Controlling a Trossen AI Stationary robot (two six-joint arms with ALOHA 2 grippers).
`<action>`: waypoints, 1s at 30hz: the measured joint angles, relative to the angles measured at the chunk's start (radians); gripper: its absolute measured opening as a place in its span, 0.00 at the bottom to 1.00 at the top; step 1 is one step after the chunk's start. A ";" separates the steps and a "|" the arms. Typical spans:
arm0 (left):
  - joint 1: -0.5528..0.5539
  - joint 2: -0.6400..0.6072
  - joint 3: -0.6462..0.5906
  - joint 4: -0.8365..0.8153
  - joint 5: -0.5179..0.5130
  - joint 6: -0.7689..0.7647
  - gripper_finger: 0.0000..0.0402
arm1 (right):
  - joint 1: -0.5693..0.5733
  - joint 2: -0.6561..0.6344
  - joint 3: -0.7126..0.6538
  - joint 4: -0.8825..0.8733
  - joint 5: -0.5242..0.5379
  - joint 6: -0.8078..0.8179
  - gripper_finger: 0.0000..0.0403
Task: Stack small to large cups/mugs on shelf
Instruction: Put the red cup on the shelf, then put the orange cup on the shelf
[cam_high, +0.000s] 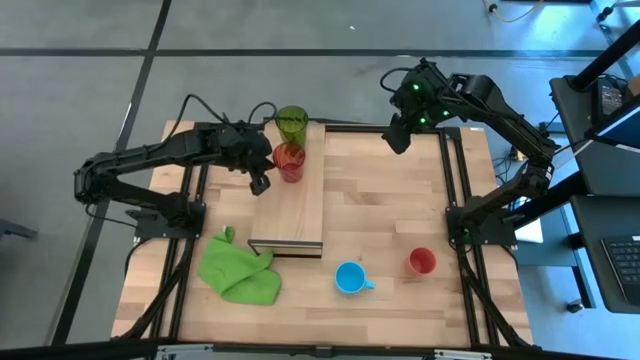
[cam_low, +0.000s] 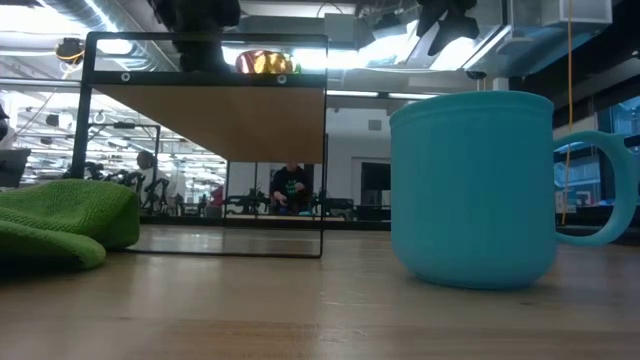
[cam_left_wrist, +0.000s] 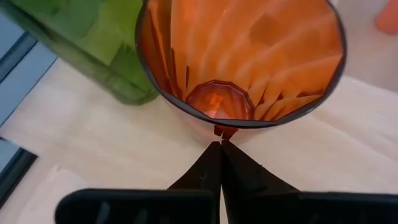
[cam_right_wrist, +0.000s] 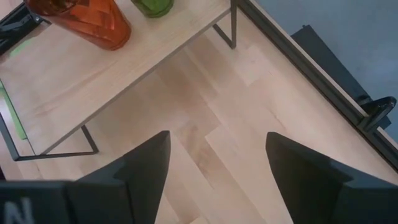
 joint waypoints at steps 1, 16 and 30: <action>0.000 0.000 0.000 0.008 0.000 0.000 0.00 | 0.000 0.000 0.000 0.000 0.006 0.000 0.66; 0.009 0.009 -0.002 0.021 0.011 0.011 0.00 | 0.000 0.000 0.000 0.000 0.027 0.003 0.66; 0.012 -0.018 -0.002 -0.119 0.004 -0.018 0.00 | 0.011 0.000 0.000 -0.103 0.003 -0.010 0.66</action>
